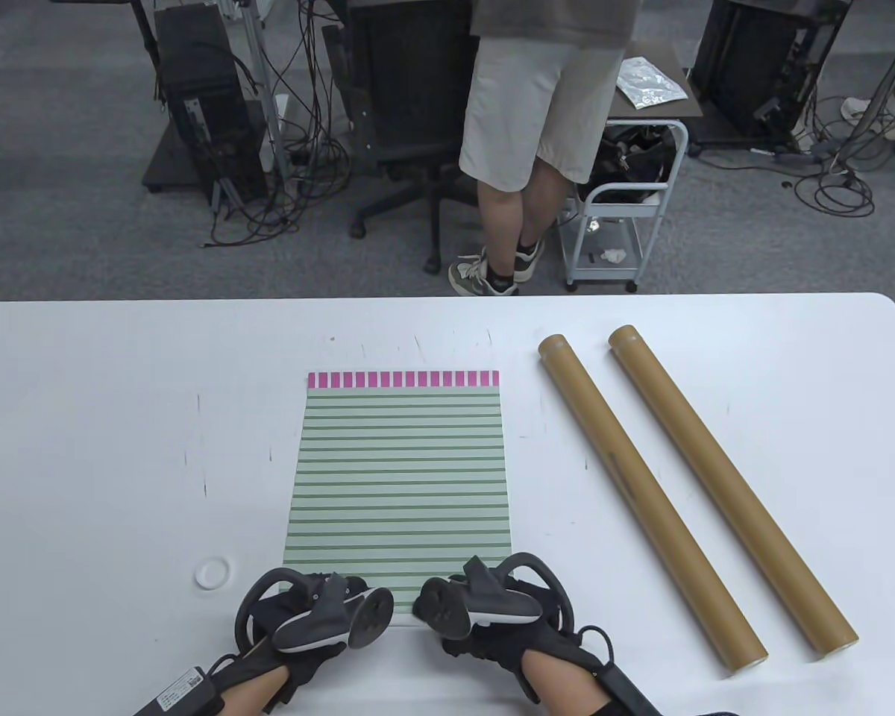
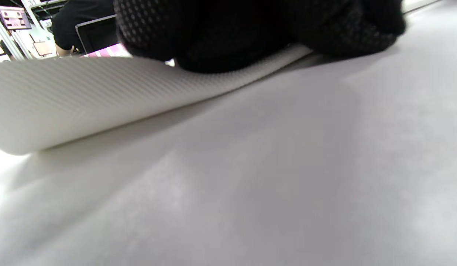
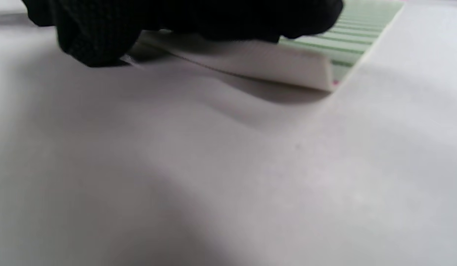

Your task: Roll up mouse pads and store in mailing tubes

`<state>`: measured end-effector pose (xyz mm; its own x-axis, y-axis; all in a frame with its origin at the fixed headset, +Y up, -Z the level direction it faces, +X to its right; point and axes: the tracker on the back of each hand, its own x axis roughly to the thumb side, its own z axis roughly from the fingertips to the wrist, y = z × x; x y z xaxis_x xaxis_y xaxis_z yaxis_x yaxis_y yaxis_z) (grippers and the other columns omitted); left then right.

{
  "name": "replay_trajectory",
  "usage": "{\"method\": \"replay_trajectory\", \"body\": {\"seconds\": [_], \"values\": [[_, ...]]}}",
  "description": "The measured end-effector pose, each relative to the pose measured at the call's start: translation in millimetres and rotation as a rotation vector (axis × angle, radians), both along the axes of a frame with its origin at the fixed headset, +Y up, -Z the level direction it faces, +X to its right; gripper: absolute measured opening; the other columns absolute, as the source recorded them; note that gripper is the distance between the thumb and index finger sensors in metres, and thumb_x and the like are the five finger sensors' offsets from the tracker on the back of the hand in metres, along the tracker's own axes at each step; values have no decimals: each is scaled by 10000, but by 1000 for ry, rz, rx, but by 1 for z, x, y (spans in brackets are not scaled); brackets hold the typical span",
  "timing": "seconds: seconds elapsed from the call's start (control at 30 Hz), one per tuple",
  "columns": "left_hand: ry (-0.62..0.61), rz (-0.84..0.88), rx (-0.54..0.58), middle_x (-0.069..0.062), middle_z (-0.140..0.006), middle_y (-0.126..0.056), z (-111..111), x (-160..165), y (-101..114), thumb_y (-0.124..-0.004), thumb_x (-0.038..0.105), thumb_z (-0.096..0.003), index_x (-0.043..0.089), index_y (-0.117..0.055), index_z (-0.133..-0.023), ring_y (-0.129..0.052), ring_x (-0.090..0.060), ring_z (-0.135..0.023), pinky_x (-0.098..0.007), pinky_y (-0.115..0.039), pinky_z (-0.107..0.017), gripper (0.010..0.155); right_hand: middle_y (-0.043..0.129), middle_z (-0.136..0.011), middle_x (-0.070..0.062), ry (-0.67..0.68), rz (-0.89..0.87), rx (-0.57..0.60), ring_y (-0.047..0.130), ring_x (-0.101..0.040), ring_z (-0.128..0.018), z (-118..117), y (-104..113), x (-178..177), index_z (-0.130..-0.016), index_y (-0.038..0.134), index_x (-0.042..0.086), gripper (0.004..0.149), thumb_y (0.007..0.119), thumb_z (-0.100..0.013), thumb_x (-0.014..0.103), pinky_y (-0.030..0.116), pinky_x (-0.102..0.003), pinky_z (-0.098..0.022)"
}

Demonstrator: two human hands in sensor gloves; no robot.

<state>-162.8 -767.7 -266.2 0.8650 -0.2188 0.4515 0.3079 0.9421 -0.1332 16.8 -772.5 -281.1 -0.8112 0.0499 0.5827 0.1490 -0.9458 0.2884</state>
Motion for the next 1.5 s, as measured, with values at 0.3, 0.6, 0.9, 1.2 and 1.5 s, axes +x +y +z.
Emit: {"method": "replay_trajectory", "body": {"seconds": [0.3,0.6,0.9,1.2,1.5], "values": [[-10,0,-12,179,-726,-851,0,2,-2,-674,421,-418,444,-666,-825,-939,-102,-591,-251,-832,-521,407,674,-822,27,-3,39,65,831,-155,-455,4,-2,0,-934,521,435,571,729,-402,433,759,-298,-403],[-2,18,-8,181,-707,-870,-2,0,-3,-655,410,-416,445,-685,-813,-936,-99,-622,-258,-826,-557,400,742,-788,22,82,126,284,830,-186,-463,18,5,-9,-917,616,326,491,728,-443,388,755,-311,-395],[-31,-23,43,176,-664,-895,0,2,-2,-658,422,-404,425,-703,-806,-968,-68,-561,-227,-860,-499,405,872,-741,34,92,101,359,942,-168,-478,21,7,-13,-876,711,295,456,764,-425,333,830,-262,-408],[-7,18,-195,135,-629,-914,-5,-2,1,-677,414,-408,393,-730,-804,-973,-74,-537,-252,-869,-487,401,866,-663,37,47,30,161,951,-127,-441,14,9,-8,-852,709,324,457,748,-396,324,838,-268,-399],[-116,27,58,156,-721,-919,14,-7,3,-814,514,-337,403,-757,-830,-996,-97,-609,-247,-878,-513,509,881,-665,21,37,14,161,958,-148,-443,15,10,-8,-839,740,290,441,775,-401,316,842,-289,-401]]}}
